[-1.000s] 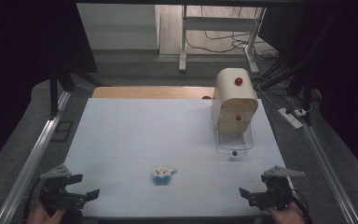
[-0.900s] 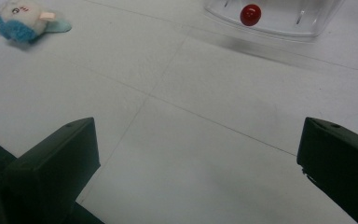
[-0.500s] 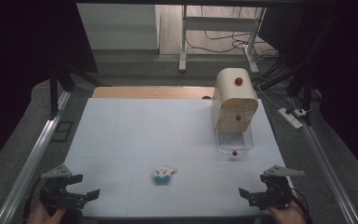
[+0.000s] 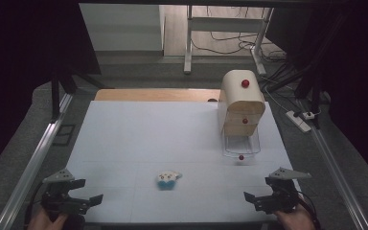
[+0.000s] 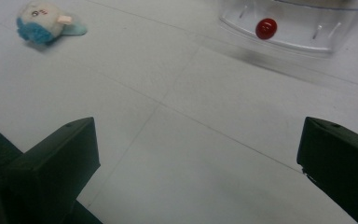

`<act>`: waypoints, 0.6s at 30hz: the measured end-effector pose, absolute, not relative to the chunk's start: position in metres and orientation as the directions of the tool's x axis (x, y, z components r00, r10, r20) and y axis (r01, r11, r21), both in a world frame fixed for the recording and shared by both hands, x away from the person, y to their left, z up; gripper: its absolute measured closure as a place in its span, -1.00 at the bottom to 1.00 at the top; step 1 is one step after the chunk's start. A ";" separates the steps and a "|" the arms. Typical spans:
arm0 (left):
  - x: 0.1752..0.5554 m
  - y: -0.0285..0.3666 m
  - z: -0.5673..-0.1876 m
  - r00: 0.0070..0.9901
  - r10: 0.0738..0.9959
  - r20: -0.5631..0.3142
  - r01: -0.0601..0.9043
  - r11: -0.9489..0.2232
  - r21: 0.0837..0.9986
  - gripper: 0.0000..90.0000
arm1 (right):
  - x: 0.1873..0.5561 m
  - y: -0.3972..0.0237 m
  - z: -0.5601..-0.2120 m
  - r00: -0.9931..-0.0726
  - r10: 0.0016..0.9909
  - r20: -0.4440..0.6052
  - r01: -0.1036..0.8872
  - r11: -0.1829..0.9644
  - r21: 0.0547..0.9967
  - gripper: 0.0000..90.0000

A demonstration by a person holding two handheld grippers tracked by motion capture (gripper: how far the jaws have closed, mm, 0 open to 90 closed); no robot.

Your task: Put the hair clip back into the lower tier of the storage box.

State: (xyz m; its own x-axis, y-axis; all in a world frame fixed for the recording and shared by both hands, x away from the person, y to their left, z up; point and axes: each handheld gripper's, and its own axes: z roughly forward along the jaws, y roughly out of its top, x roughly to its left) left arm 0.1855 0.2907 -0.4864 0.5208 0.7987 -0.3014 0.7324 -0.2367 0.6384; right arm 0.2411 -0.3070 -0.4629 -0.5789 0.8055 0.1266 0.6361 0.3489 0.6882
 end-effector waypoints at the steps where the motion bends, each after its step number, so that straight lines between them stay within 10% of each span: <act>1: 0.186 0.291 -0.486 0.522 0.798 -0.301 0.731 -0.238 0.639 -0.96 | 0.242 -0.306 -0.463 -0.586 0.800 0.130 0.632 0.350 0.691 -1.00; 18: 0.186 0.291 -0.487 0.521 0.799 -0.302 0.734 -0.239 0.635 -0.96 | 0.250 -0.285 -0.461 -0.625 0.776 0.083 0.600 0.410 0.687 -1.00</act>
State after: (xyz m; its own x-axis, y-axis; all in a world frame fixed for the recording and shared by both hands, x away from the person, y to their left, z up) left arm 0.1862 0.2908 -0.4867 0.5206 0.7988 -0.3016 0.7345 -0.2388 0.6352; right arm 0.2498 -0.2851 -0.4608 -0.6249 0.7763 0.0831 0.6004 0.4098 0.6868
